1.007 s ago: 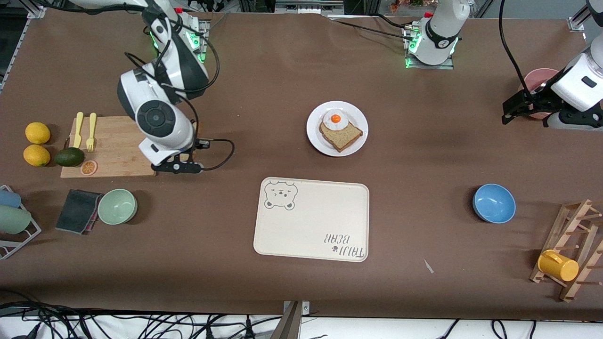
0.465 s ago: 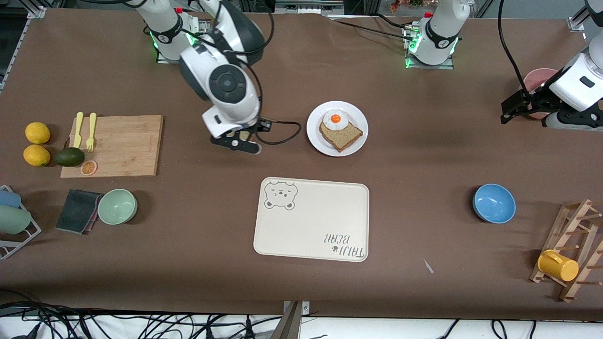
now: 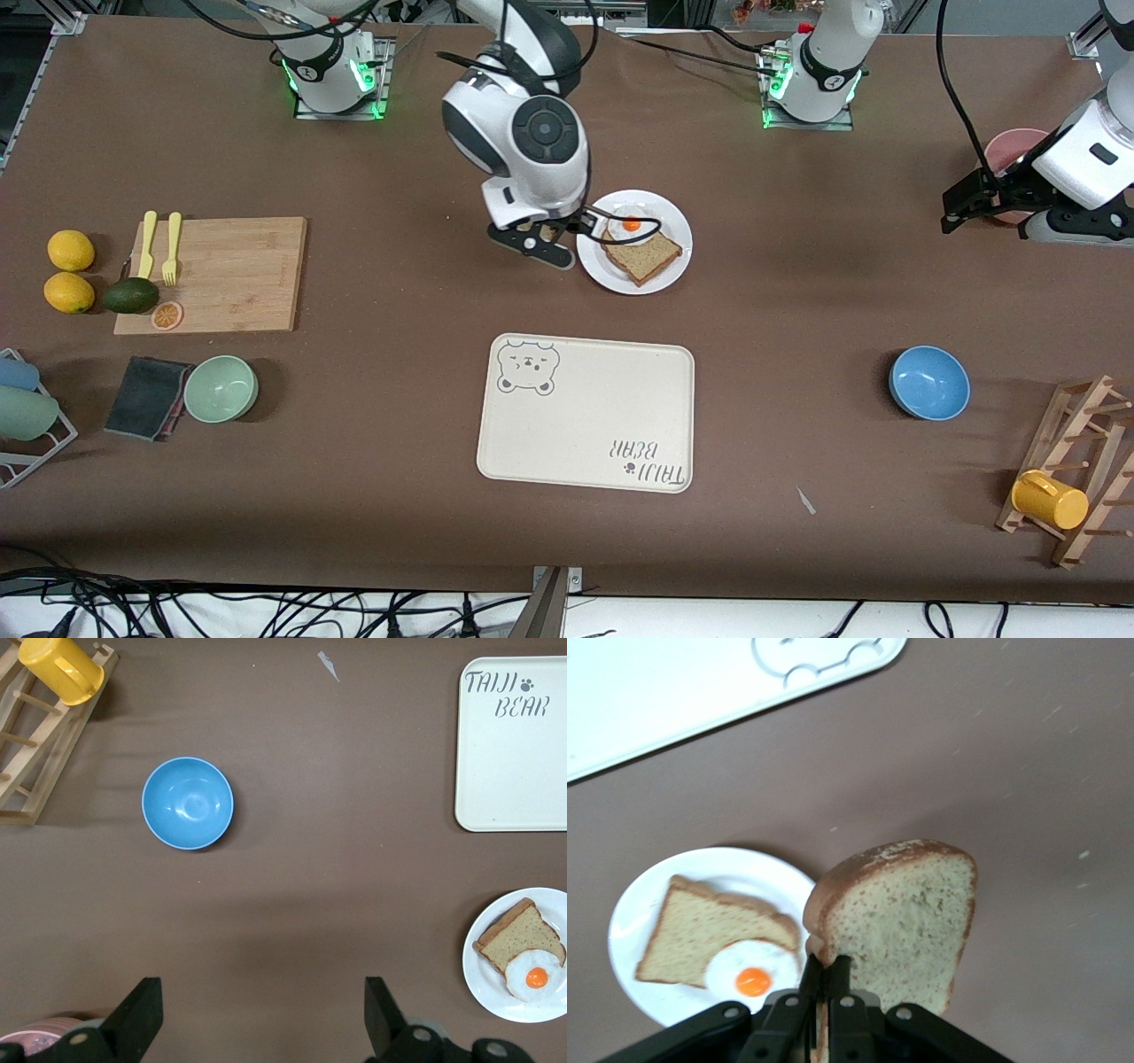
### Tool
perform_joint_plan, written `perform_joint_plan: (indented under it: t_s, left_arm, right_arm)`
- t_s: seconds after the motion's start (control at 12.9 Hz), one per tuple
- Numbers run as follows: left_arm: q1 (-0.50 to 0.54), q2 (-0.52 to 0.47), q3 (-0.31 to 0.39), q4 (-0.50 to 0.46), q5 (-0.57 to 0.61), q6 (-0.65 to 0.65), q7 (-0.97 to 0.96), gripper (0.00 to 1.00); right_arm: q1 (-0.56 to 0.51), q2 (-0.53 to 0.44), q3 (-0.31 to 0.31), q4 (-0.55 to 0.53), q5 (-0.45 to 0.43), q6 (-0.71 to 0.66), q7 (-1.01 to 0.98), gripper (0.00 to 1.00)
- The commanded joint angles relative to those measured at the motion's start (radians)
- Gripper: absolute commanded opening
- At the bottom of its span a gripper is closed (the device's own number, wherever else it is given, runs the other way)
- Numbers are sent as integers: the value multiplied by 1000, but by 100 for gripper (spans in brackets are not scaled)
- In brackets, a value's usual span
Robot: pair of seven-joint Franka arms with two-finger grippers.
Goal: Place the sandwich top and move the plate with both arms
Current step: 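Carry the bread slice with the right gripper to the white plate, then lower the bread onto the egg toast and open the right gripper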
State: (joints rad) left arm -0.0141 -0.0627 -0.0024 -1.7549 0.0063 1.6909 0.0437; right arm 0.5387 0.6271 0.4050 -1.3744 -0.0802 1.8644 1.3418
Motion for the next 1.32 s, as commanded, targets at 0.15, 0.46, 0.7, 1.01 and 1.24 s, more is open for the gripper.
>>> perform_joint_plan:
  t_s: [0.15, 0.46, 0.7, 1.01, 1.24]
  left_arm:
    - [-4, 0, -2, 15, 24, -17, -2, 100]
    - [-6, 0, -4, 15, 24, -17, -4, 100]
    - [-4, -2, -2, 15, 24, -17, -2, 100]
    - [-4, 0, -2, 15, 24, -17, -1, 100]
    - [-4, -2, -2, 15, 24, -20, -1, 100]
  right_arm:
    - [81, 109, -5, 92, 10, 122, 157, 0]
    - [113, 115, -5, 84, 28, 153, 220, 0]
    - [118, 154, -3, 83, 53, 191, 217, 0]
    - [122, 197, -6, 83, 60, 203, 200, 0]
    - [127, 223, -6, 84, 57, 290, 203, 0]
